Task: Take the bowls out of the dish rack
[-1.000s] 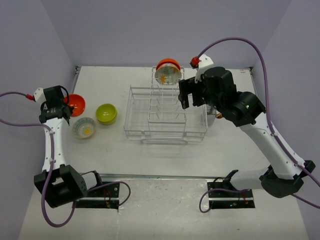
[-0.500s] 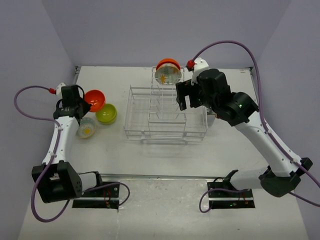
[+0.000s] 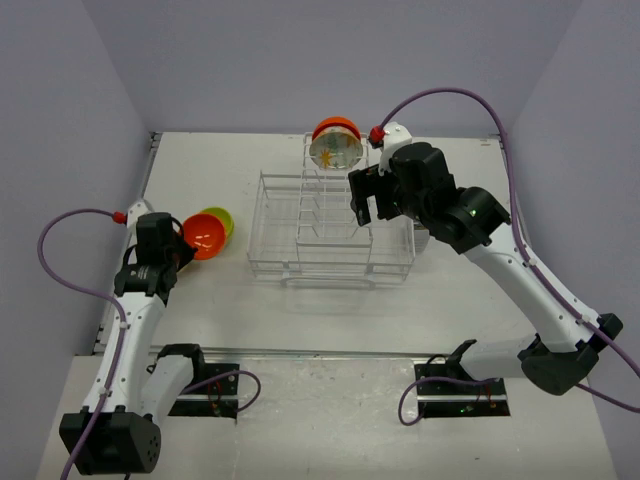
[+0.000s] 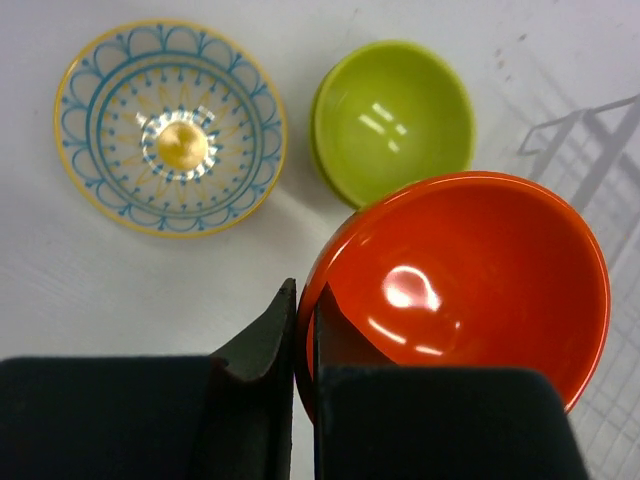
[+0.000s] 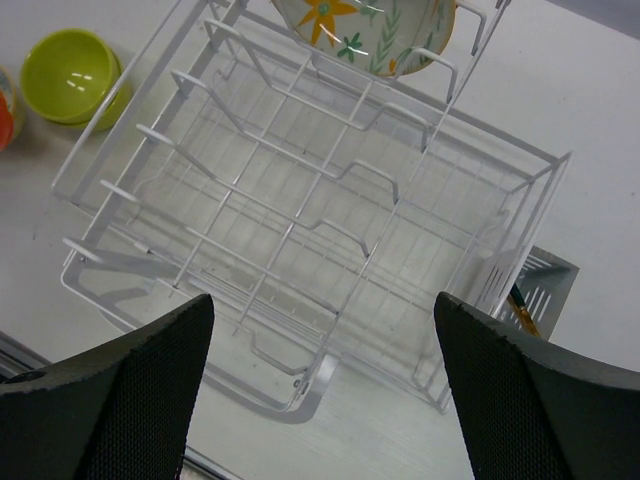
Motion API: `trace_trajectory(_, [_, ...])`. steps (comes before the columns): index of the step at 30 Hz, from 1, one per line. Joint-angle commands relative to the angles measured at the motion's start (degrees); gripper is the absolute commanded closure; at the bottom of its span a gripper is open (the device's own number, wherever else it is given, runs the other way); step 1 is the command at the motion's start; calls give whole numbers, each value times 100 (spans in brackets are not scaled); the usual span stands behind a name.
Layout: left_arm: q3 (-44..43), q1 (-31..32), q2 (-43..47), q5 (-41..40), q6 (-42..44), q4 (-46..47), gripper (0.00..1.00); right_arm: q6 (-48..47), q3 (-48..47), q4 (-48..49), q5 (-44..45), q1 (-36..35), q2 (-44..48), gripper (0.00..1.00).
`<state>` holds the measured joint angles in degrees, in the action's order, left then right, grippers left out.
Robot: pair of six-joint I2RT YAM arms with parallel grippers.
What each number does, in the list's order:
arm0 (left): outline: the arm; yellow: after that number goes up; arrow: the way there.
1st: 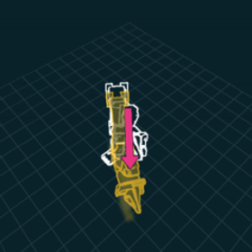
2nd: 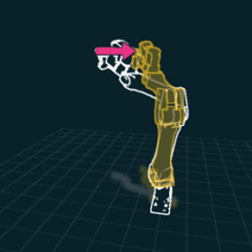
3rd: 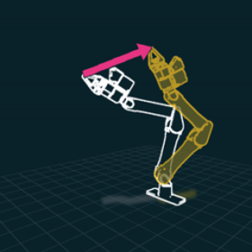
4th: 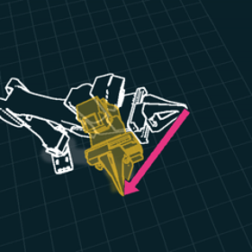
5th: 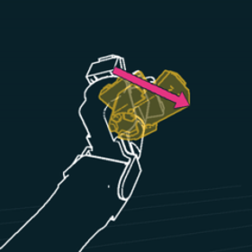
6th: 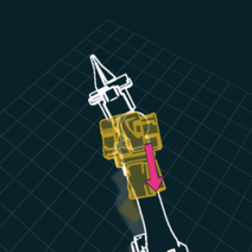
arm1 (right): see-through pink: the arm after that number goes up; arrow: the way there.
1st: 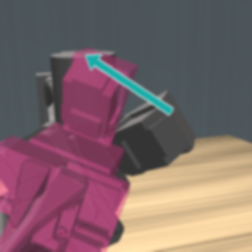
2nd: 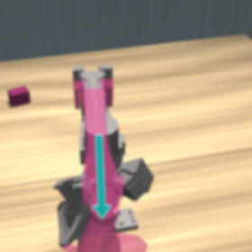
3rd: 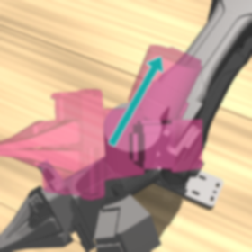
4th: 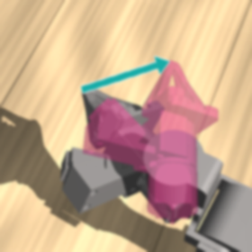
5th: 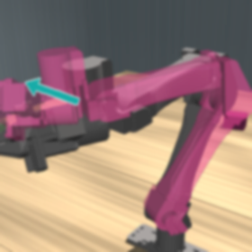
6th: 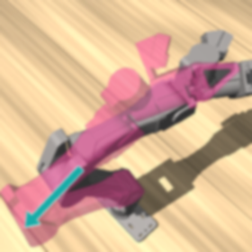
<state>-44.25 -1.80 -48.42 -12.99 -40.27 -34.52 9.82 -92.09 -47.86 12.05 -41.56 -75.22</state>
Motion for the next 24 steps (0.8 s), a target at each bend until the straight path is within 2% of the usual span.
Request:
trace_trajectory(1, [250, 5, -96, 6, 46, -247, 100, -59, 34, 277, -89, 25, 157, 9])
trace_trajectory(5, [460, 5, -448, 482, 2, -301, 100, -112, 34, 268, -28, 43, 201, 9])
trace_trajectory(13, [716, 48, -1063, 51, -718, -336, 100, -226, 139, 417, -80, 78, 464, 7])
trace_trajectory(18, [1041, 119, -1020, -448, -1140, -239, 100, -297, 253, 496, -98, 104, 587, 5])
trace_trajectory(20, [1208, 119, -1020, -634, -1150, -108, 100, -306, 341, 593, -142, 113, 631, 5])
trace_trajectory(24, [1384, 119, -1370, -415, -1000, 200, 100, -332, 376, 637, -160, 131, 693, 3])
